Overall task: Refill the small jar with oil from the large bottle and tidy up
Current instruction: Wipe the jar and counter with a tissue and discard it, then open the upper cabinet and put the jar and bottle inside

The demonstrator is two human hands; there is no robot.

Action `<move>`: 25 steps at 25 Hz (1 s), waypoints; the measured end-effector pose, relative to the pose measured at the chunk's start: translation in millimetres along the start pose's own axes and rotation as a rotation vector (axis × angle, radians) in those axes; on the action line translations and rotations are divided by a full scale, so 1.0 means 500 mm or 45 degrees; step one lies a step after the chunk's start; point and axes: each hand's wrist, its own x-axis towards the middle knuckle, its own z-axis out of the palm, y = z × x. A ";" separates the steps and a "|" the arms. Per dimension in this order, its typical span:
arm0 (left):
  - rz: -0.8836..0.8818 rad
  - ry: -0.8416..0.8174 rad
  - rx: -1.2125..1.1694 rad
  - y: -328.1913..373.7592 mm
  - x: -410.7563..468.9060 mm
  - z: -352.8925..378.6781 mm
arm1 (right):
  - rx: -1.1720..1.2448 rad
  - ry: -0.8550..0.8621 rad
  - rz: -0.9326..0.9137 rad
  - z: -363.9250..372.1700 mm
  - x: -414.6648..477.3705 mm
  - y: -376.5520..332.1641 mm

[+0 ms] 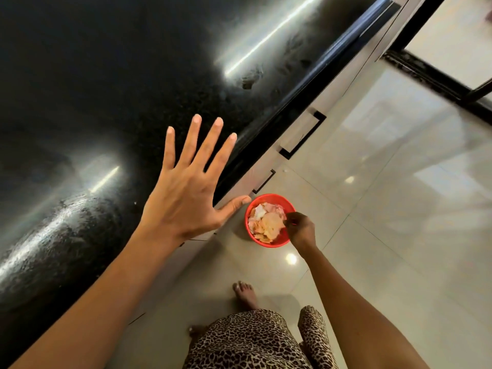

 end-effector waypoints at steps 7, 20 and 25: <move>-0.015 0.067 -0.099 -0.004 0.004 0.009 | -0.040 0.046 -0.044 0.011 -0.045 -0.010; -0.545 0.459 -0.545 -0.067 -0.199 -0.118 | 0.392 0.232 -0.950 -0.038 -0.361 -0.241; -0.796 0.626 -0.553 -0.181 -0.337 -0.191 | 0.618 -0.014 -1.097 0.044 -0.496 -0.398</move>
